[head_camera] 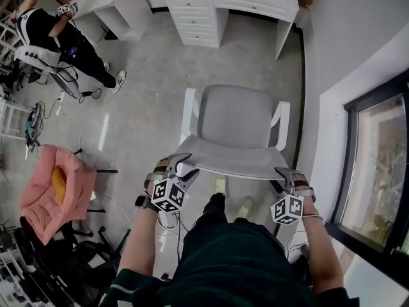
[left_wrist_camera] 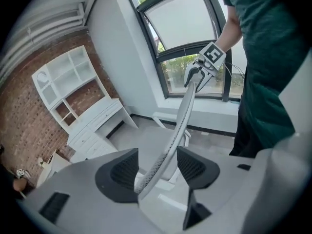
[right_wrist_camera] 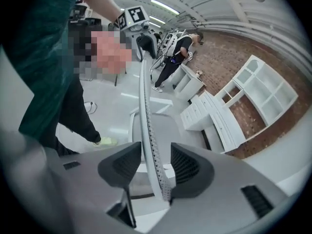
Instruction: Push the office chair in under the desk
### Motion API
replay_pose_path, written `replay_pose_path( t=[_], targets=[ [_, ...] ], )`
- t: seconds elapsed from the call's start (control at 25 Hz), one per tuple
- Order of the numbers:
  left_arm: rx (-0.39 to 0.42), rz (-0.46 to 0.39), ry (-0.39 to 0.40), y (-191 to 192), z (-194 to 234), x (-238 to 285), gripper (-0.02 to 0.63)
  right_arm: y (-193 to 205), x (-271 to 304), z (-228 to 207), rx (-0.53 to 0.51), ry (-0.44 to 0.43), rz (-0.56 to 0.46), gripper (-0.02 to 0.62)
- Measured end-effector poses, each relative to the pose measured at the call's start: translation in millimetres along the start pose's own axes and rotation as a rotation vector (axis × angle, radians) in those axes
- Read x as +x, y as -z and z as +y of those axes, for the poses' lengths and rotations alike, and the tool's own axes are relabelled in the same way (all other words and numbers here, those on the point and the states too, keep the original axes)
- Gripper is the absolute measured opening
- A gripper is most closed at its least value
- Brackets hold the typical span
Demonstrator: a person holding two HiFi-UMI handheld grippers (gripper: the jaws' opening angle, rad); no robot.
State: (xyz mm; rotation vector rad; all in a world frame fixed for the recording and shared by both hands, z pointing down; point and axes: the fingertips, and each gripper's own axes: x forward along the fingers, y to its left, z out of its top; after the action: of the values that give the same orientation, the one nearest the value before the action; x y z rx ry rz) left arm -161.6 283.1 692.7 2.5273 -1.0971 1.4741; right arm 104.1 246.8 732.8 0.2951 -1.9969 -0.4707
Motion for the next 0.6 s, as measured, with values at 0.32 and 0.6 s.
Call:
replay_pose_path(
  t=[0.32,0.6],
  targets=[
    [0.084,0.075,0.057,22,-2,21,0.175,12,20,1,0.036,0.028,0.063,0.156],
    [0.074,0.08,0.067,18,15,33,0.172,14,30,-14,0.051,0.02,0.095,0.144]
  ],
)
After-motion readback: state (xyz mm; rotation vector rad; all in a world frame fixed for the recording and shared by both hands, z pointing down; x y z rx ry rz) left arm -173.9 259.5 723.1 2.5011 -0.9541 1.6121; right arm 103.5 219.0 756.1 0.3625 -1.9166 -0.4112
